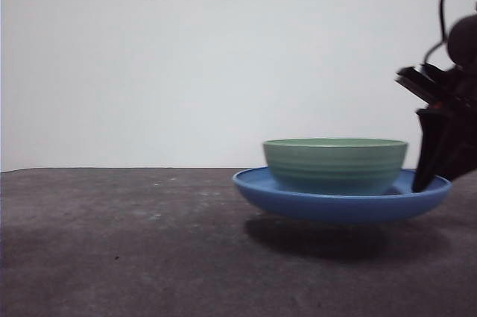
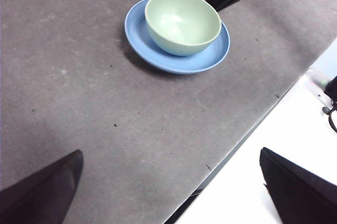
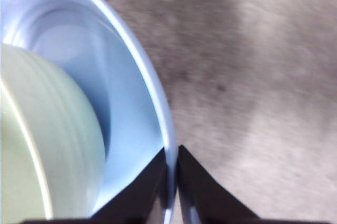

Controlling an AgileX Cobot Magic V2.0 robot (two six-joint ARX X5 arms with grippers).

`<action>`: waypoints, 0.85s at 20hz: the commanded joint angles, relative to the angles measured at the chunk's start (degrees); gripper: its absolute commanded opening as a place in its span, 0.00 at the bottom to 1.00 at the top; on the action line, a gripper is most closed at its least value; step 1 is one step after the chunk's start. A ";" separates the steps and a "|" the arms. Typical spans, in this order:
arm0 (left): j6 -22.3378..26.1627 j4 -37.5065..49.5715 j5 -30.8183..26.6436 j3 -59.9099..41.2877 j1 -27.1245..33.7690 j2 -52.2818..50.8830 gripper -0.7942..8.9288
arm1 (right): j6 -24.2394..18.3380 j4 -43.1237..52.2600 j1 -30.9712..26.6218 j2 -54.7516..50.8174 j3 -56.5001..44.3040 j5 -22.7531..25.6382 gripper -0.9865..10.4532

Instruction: Place the green bowl on the blue plate

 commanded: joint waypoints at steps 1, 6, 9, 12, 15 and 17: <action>0.39 0.57 0.31 0.24 -0.26 0.22 0.66 | 2.67 0.02 3.39 0.17 3.56 0.55 0.10; 0.42 0.59 0.31 0.24 -0.26 0.22 0.66 | 10.51 6.84 10.69 0.79 5.29 0.63 0.09; 0.42 0.94 0.31 0.24 -0.26 0.22 0.66 | 14.88 11.47 14.80 2.45 5.29 0.90 0.09; 0.39 0.92 0.31 0.24 -0.26 0.22 0.66 | 17.66 14.71 18.01 5.18 5.31 1.99 0.10; 0.39 0.90 0.31 0.24 -0.26 0.22 0.66 | 18.12 15.26 20.17 8.55 5.31 2.73 0.10; 0.39 0.87 0.31 0.24 -0.26 0.22 0.66 | 18.16 15.28 21.46 9.75 5.31 5.75 0.10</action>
